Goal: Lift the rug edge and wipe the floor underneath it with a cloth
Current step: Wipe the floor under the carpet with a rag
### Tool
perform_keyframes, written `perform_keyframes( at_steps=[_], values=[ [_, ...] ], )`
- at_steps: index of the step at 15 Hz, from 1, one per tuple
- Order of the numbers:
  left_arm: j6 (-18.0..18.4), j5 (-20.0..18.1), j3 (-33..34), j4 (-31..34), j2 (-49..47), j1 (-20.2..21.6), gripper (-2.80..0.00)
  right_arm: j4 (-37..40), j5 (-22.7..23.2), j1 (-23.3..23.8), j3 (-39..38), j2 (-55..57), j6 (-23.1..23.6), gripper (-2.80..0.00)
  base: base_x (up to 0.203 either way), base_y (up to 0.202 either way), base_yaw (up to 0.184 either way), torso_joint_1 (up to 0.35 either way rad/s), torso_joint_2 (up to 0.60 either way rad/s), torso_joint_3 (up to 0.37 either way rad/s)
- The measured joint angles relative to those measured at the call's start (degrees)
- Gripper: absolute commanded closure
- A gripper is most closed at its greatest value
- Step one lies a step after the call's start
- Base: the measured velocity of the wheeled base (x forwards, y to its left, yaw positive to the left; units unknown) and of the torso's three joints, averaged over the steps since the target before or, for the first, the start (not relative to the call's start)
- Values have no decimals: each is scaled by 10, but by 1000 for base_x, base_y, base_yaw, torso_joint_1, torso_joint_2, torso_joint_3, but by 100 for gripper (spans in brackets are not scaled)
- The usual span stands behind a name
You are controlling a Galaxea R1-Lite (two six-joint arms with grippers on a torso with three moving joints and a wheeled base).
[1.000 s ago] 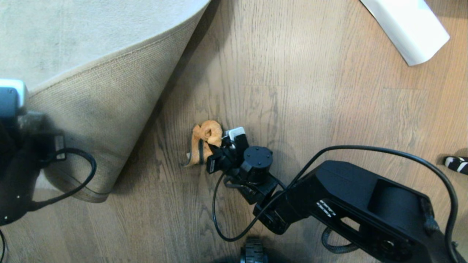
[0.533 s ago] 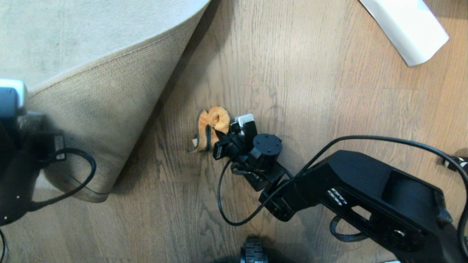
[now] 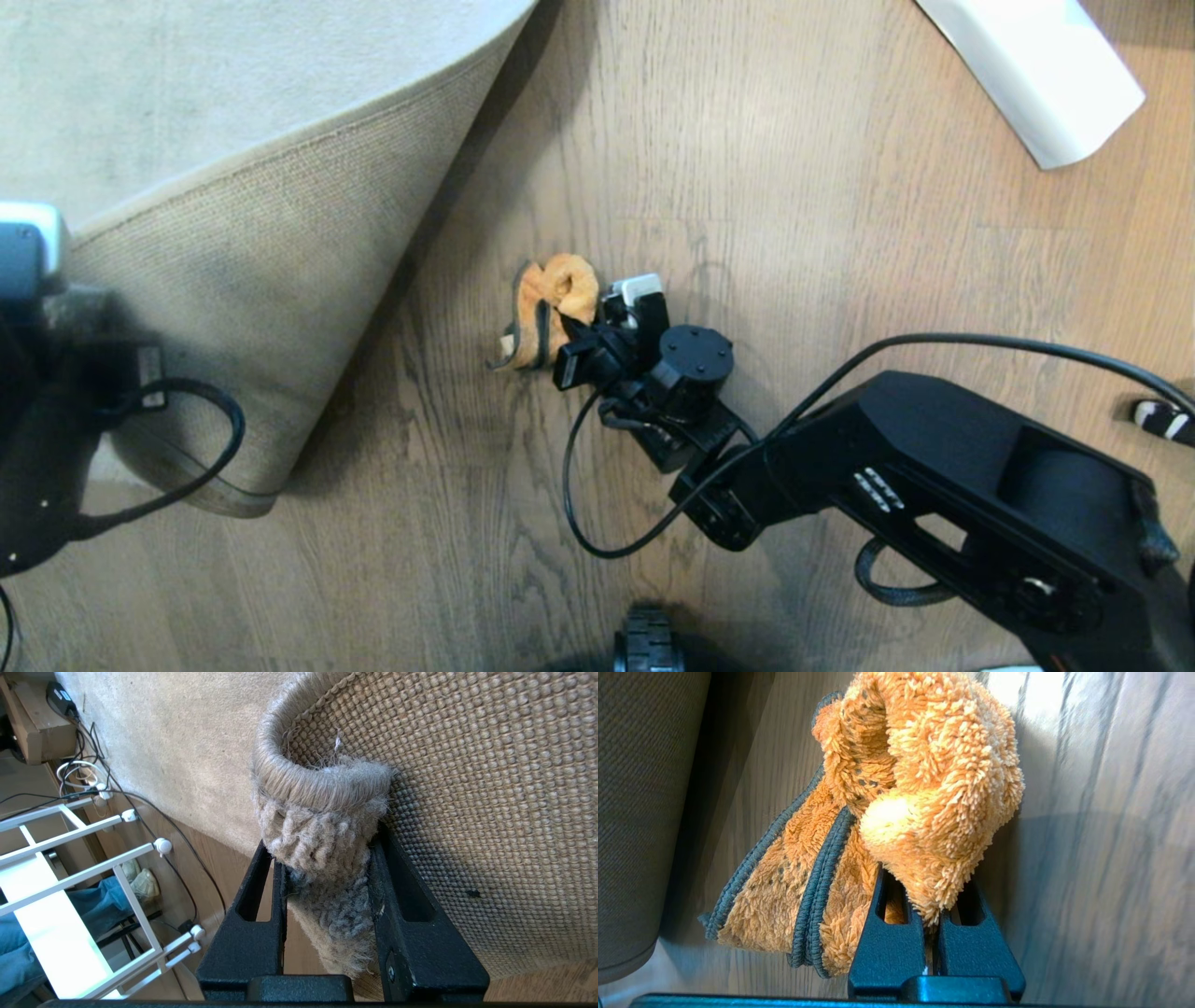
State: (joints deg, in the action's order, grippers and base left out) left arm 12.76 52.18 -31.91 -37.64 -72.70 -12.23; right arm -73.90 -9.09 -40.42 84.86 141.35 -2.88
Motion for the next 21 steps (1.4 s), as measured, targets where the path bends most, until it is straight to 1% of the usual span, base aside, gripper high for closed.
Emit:
perform_keyframes(
  at_steps=[4, 6, 13, 14, 18, 21],
  values=[
    [0, 0, 0, 0, 0, 0, 0, -4, -4, -10, -12, -3, 0, 0, 0, 0, 0, 0, 0, 0],
    [0, 0, 0, 1, 0, 0, 0, -5, -7, -31, -26, -6, 0, 0, 0, 0, 0, 0, 0, 0],
    [0, -1, 0, 1, -1, 0, 0, -1, -4, -158, -60, 2, 0, 0, 0, 0, 0, 0, 0, 0],
    [0, -1, 1, 1, 0, 0, 0, -1, -4, -169, -61, 4, 0, 0, 0, 0, 0, 0, 0, 0],
    [0, -1, 10, 0, 0, 0, 0, -2, -3, -183, -62, 11, 0, 0, 0, 0, 0, 0, 0, 0],
    [0, -1, 11, 0, 0, 0, 0, -2, -3, -184, -63, 16, 0, 0, 0, 0, 0, 0, 0, 0]
  ],
)
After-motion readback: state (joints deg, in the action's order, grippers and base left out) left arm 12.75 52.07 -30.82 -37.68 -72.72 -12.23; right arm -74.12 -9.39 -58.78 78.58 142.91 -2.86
